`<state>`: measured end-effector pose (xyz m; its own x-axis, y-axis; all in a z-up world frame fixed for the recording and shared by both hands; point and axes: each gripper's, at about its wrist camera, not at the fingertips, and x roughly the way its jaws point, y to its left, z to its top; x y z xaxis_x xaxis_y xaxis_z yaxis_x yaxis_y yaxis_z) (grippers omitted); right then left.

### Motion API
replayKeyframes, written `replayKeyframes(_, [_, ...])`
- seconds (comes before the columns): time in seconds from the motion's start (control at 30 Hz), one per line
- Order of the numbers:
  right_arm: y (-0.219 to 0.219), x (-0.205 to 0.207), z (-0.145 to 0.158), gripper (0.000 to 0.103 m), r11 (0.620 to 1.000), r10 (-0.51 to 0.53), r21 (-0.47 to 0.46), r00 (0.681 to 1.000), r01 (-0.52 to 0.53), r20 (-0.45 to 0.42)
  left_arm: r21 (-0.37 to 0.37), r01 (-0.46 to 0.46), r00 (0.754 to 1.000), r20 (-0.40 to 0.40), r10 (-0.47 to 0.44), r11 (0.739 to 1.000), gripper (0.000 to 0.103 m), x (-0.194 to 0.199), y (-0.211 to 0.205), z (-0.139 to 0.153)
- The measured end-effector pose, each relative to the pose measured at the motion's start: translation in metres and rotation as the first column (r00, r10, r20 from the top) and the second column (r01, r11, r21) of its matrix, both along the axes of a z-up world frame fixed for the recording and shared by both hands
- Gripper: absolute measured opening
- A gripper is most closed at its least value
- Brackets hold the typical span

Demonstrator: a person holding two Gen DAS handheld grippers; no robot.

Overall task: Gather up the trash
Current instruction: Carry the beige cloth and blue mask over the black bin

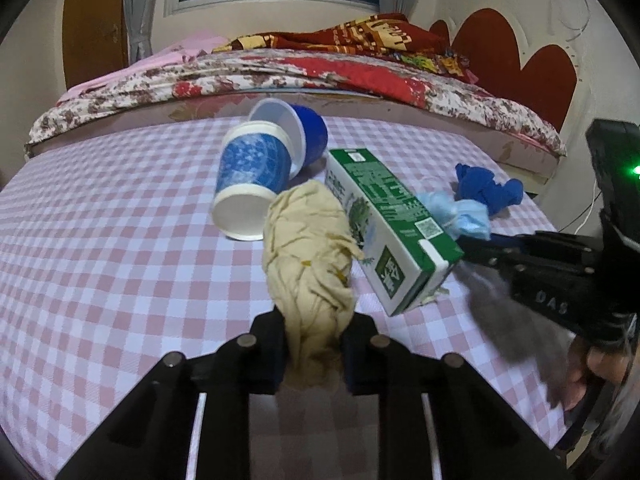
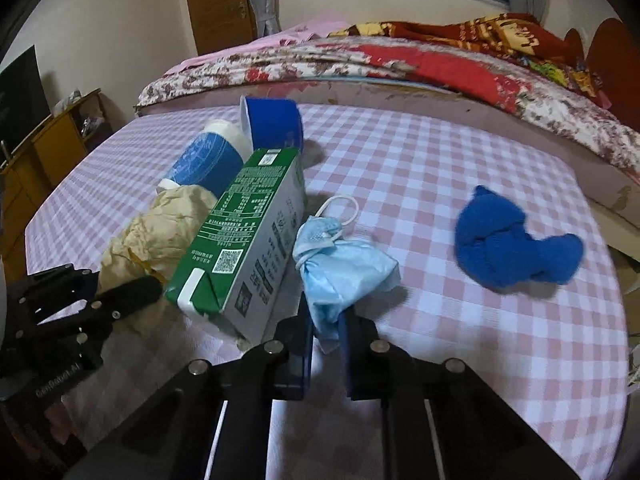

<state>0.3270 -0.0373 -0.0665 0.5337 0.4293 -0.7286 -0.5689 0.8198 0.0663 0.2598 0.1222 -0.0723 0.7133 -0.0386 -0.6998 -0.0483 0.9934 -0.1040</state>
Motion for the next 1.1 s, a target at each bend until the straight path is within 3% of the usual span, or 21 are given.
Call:
replayKeyframes(0.43, [-0.050, -0.048, 0.033, 0.012, 0.997, -0.076, 0.012, 0.995, 0.076, 0.070, 0.003, 0.000, 0.999, 0.042, 0.000, 1.000, 0.022, -0.039, -0.016, 0.020])
replayKeyframes(1.1, [-0.131, -0.137, 0.072, 0.012, 0.984, -0.177, 0.048, 0.971, 0.171, 0.160, 0.037, 0.118, 0.986, 0.118, -0.122, 0.992, 0.022, -0.094, -0.089, 0.052])
